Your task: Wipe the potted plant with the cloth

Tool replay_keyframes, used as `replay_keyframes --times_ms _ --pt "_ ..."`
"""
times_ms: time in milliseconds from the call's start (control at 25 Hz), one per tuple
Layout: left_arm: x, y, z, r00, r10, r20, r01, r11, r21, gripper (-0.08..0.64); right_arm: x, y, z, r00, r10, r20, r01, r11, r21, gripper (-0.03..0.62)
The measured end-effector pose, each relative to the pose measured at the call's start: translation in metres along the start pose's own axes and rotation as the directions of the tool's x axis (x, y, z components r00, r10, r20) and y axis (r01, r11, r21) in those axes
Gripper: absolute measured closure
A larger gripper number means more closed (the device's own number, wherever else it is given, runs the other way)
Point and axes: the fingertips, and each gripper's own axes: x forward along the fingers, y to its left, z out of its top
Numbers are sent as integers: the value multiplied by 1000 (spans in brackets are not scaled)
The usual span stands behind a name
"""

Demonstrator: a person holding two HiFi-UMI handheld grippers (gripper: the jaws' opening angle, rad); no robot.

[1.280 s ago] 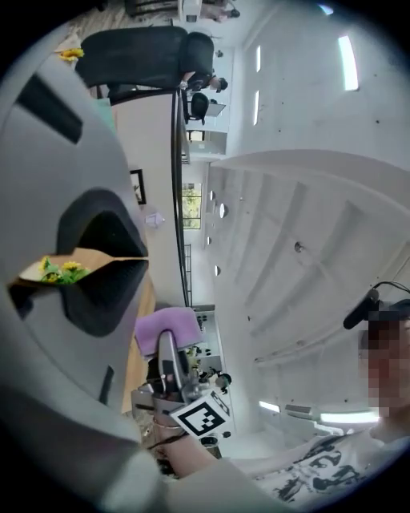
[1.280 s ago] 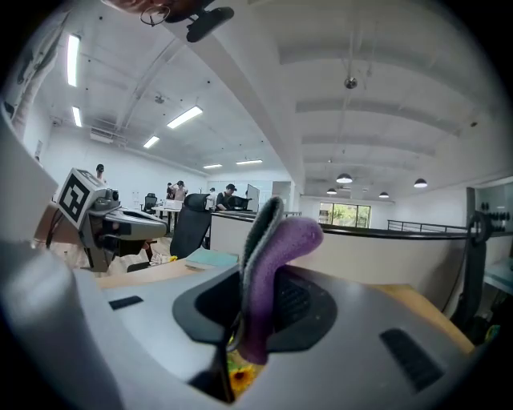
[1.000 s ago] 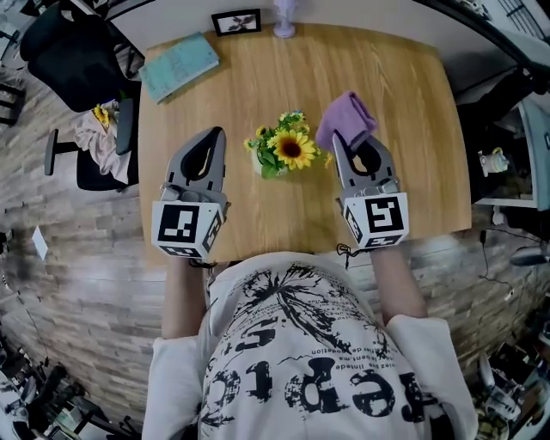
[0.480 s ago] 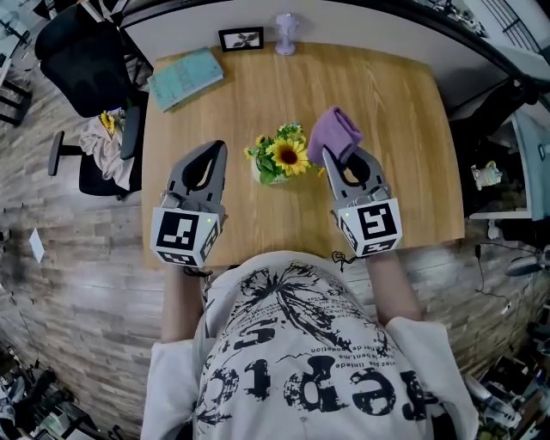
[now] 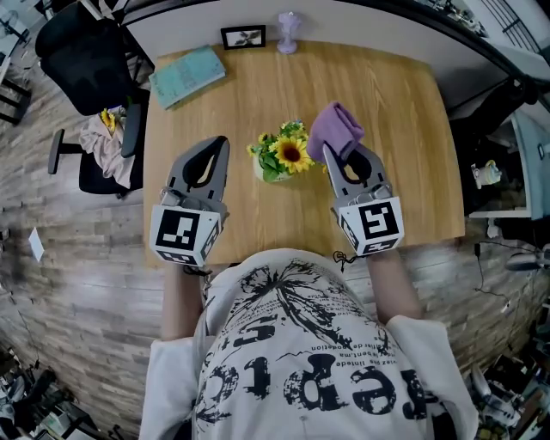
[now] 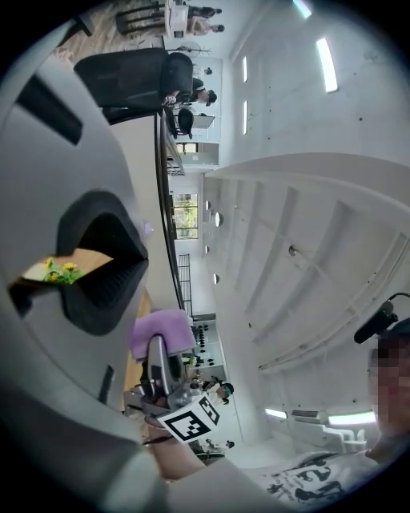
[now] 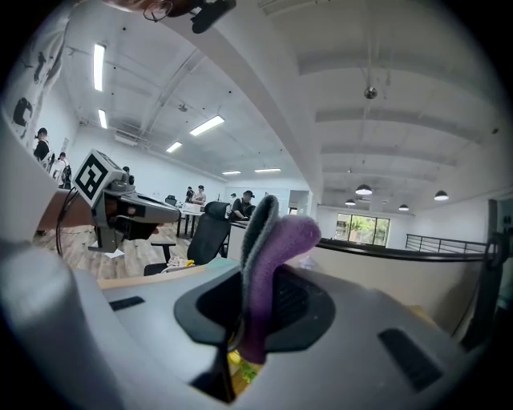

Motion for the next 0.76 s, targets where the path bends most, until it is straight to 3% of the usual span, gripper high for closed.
replay_keyframes --times_ms 760 --pt "-9 -5 -4 1000 2 -25 -3 1000 -12 557 -11 8 -1 999 -35 12 35 999 -3 531"
